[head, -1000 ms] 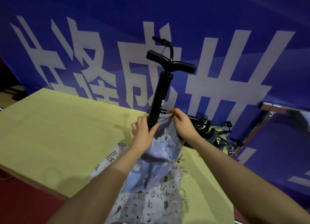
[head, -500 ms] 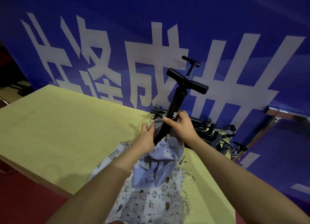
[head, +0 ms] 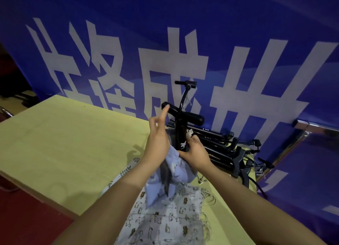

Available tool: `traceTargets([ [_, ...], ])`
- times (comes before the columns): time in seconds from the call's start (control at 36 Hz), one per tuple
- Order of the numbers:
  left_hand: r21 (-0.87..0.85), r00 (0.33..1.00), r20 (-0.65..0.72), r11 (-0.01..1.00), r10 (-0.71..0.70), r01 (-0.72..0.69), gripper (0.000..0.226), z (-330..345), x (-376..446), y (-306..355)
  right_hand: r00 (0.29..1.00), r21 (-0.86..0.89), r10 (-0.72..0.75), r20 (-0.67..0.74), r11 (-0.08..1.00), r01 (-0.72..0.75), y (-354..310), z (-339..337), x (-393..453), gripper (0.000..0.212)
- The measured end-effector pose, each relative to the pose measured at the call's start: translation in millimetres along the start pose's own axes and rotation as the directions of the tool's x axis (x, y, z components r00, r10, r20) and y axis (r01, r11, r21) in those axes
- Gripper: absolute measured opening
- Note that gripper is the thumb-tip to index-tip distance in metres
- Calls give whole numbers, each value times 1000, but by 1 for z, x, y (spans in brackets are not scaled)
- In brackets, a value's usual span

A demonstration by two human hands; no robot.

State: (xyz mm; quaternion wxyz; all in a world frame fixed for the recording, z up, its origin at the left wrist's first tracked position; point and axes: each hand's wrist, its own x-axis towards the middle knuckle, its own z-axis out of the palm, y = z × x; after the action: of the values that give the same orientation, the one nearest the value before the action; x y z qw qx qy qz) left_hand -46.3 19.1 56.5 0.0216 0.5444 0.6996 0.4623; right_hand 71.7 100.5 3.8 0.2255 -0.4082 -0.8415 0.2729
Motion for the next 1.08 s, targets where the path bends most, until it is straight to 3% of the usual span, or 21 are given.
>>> traceTargets([
  [0.06,162,997,57,985,58,-66,105,-2,-1,3,1000,-32,-3,31,999,4,3,4,-4,48],
  [0.11,279,994,103,959,29,-57,114,-4,0,8,999,-48,-3,48,999,6,5,7,-7,42],
  [0.19,375,987,154,927,-36,-24,109,-7,0,14,998,-37,15,55,999,-13,7,9,-8,40],
  [0.36,337,980,145,938,-134,78,100,-6,2,14,998,87,-20,56,996,15,13,1,-14,56],
  [0.5,352,982,132,932,-134,79,102,-5,4,20,980,114,195,36,974,-198,21,-5,-16,68],
  [0.61,455,975,205,890,-91,-13,97,-1,2,24,983,16,184,19,983,-184,20,-9,-17,29],
  [0.72,469,966,255,879,-48,-80,90,1,-2,25,987,190,163,1,969,-160,20,-14,-13,10],
  [0.81,473,962,267,877,-48,-87,93,0,-3,26,988,342,151,41,927,-156,17,-23,-14,17],
  [0.92,496,962,271,861,-33,-110,101,-5,-4,26,989,334,90,113,934,-123,14,-30,-16,17],
  [0.97,488,960,277,867,-41,-104,98,-7,-2,25,991,328,91,97,937,-118,14,-32,-15,3],
  [1.08,429,966,256,900,-37,-79,88,-5,3,21,989,333,146,27,931,-147,19,-38,-14,9],
])
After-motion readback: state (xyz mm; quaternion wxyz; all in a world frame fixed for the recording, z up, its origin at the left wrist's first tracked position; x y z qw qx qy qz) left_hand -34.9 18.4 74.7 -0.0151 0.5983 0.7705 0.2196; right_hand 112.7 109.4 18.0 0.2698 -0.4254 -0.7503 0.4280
